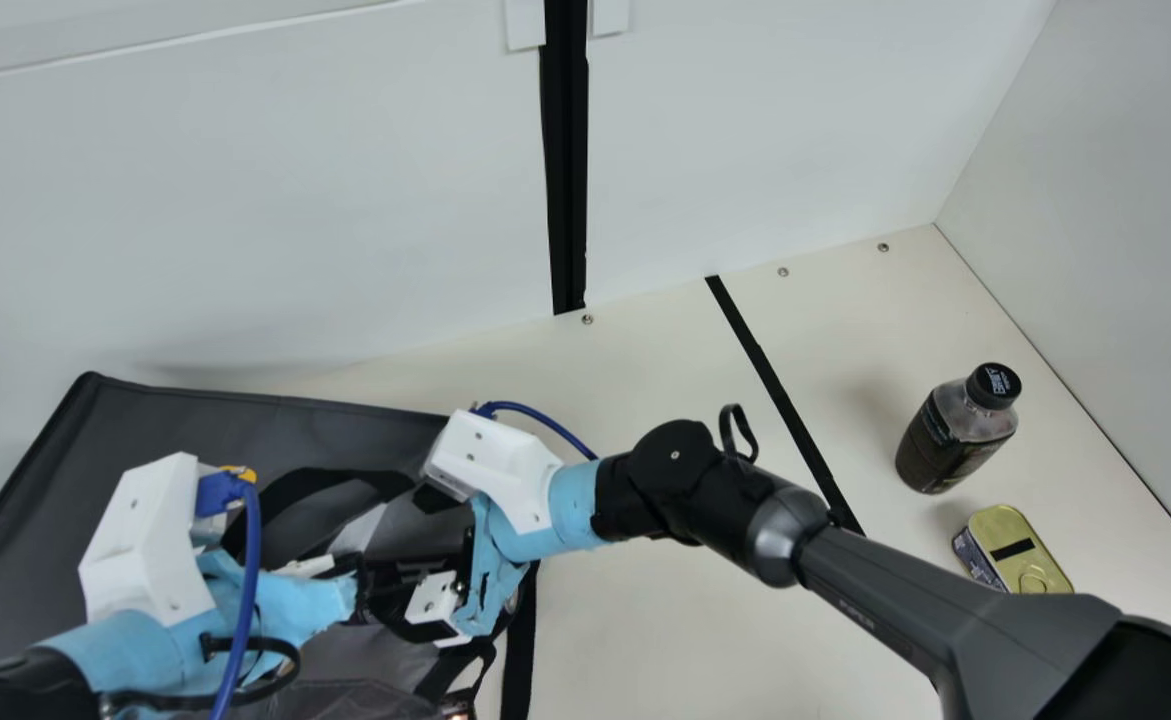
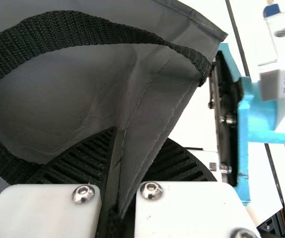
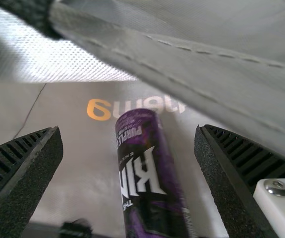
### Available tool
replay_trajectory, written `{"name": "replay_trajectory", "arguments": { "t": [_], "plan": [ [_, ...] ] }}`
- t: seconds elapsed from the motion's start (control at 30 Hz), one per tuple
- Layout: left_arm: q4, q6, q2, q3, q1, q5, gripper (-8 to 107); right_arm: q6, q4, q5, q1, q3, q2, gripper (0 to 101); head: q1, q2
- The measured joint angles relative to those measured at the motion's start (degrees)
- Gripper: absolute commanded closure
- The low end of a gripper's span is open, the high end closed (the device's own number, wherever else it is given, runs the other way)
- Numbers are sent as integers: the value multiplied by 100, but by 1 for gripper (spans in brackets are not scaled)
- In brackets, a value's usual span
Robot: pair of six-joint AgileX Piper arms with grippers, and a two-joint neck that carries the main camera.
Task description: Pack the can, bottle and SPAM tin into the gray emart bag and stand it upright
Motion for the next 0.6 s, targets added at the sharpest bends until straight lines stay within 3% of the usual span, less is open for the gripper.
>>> {"name": "replay_trajectory", "arguments": {
  "t": [0.6],
  "plan": [
    [0, 0, 0, 0, 0, 0, 107, 149, -328, 180, -504, 581, -953, 6, 9, 0]
  ]
}}
